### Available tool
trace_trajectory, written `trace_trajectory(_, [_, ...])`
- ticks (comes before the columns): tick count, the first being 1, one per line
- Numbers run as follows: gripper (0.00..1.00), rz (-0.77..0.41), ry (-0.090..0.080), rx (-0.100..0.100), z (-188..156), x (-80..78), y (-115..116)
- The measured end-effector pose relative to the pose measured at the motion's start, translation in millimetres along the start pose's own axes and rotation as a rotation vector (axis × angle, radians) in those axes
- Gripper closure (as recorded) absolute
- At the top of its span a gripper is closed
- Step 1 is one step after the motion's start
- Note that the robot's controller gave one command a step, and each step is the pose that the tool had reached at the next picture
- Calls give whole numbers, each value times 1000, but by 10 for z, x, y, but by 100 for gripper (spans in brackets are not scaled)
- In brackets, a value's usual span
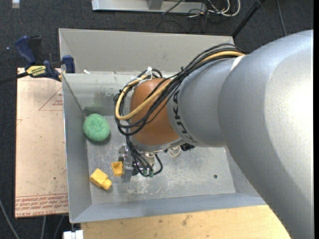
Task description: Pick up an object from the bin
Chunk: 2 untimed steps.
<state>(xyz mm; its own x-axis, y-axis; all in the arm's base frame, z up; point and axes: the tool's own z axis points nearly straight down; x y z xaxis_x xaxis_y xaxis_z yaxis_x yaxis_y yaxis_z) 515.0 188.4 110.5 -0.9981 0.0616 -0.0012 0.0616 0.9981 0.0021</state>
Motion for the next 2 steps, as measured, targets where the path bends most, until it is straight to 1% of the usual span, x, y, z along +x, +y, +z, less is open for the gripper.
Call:
trace_trajectory(1, [100,-2,8,4,-450,133,-58])
trace_trajectory(2, [100,-10,3,2,-1076,49,-63])
